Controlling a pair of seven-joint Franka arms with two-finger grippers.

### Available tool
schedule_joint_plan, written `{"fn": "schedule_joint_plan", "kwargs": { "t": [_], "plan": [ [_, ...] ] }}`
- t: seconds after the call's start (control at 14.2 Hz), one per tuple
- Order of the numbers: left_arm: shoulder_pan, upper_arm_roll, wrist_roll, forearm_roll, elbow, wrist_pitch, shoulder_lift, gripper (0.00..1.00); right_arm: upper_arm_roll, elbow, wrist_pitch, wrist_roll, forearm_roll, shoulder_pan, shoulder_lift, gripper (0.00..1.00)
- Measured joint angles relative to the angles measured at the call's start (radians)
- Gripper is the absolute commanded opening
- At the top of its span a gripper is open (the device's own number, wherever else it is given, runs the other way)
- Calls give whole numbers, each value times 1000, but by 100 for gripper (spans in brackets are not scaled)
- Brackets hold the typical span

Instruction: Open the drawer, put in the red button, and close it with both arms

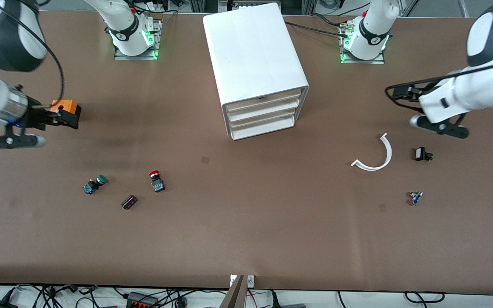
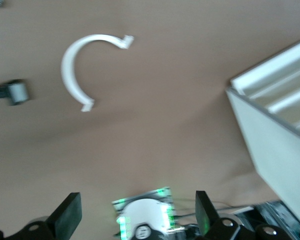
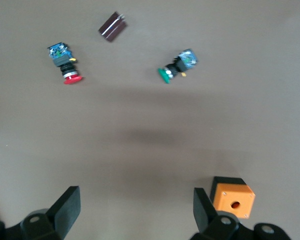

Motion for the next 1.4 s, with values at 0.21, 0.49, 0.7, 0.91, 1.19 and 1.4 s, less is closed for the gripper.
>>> {"fn": "schedule_joint_plan", "kwargs": {
  "t": [0.21, 0.49, 0.7, 0.91, 1.19, 1.4],
  "plan": [
    [15, 2, 1, -187, -4, 73, 128, 100, 2, 55, 43, 0, 26, 48, 132, 100],
    [16, 1, 107, -427, -27, 175, 238, 100, 4, 133, 172, -2, 35, 102, 312, 100],
    [12, -13, 307, -586, -79, 199, 292, 100, 16, 158, 284, -22, 37, 133, 403, 100],
    [6, -45, 425, -726, -140, 207, 338, 98, 20, 163, 372, -90, 37, 155, 478, 100],
    [0, -114, 557, -812, -179, 283, 402, 91, 29, 172, 433, -154, 37, 154, 554, 100],
    [-1, -192, 598, -828, -203, 364, 428, 85, 49, 208, 435, -154, 44, 156, 578, 100]
  ]
}}
